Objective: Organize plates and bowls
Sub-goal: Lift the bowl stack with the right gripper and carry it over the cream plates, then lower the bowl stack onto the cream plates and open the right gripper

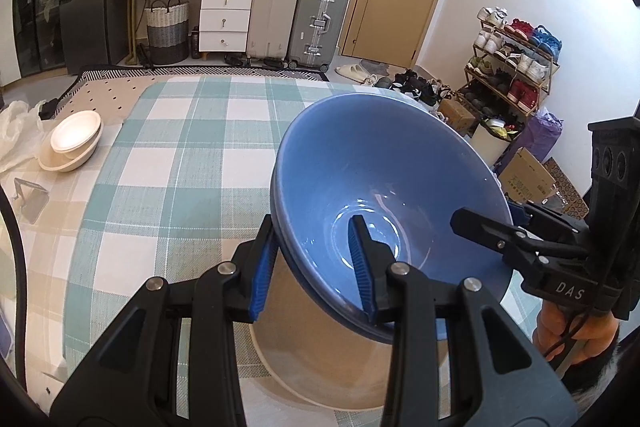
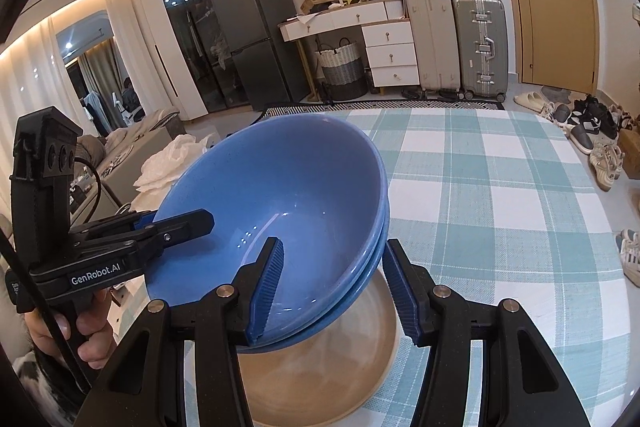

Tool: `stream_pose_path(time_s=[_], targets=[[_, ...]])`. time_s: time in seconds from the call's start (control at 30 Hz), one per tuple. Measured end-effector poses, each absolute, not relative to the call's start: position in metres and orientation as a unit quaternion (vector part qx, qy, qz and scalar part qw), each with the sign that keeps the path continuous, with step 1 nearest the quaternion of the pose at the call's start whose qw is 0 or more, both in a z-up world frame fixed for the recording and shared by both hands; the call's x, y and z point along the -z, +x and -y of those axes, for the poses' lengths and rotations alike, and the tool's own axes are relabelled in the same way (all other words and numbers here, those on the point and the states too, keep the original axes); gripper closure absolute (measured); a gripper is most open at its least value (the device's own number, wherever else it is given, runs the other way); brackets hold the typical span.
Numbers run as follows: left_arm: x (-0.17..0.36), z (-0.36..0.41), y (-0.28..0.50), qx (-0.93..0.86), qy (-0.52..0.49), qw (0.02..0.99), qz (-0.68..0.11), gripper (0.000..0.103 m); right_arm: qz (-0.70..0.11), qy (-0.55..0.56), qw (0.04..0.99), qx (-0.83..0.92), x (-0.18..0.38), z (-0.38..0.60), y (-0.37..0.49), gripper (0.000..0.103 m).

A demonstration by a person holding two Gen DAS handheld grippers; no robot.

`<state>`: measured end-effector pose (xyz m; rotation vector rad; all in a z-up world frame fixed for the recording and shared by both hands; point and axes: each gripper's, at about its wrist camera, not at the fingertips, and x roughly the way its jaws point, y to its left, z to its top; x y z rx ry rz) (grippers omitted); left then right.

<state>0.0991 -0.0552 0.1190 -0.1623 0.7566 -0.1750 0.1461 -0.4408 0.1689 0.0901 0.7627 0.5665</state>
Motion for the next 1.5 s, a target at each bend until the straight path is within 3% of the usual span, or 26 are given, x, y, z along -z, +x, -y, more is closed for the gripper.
stream_pose_path(time_s=[1.07, 1.17, 1.23, 1.33, 1.4, 1.5], targets=[[-0.063, 0.048, 0.121, 0.072, -0.077, 0.912, -0.396, 0.069, -0.387, 0.028, 0.879, -0.279, -0.138, 0.436, 0.152, 0.048], [-0.063, 0.048, 0.123, 0.079, -0.078, 0.912, -0.395, 0.061, -0.385, 0.028, 0.879, -0.281, -0.138, 0.436, 0.152, 0.048], [-0.063, 0.048, 0.122, 0.079, -0.074, 0.914, -0.391, 0.049, -0.385, 0.024, 0.879, -0.281, -0.138, 0.435, 0.151, 0.046], [-0.066, 0.047, 0.119, 0.079, -0.065, 0.921, -0.377, 0.033, -0.379, 0.015, 0.881, -0.284, -0.140, 0.436, 0.151, 0.033], [-0.068, 0.044, 0.119, 0.084, -0.064, 0.924, -0.368, 0.028, -0.375, 0.016, 0.881, -0.287, -0.140, 0.439, 0.153, 0.020], [-0.068, 0.038, 0.118, 0.085, -0.057, 0.929, -0.357, 0.022, -0.363, 0.017, 0.888, -0.282, -0.140, 0.446, 0.156, 0.015]])
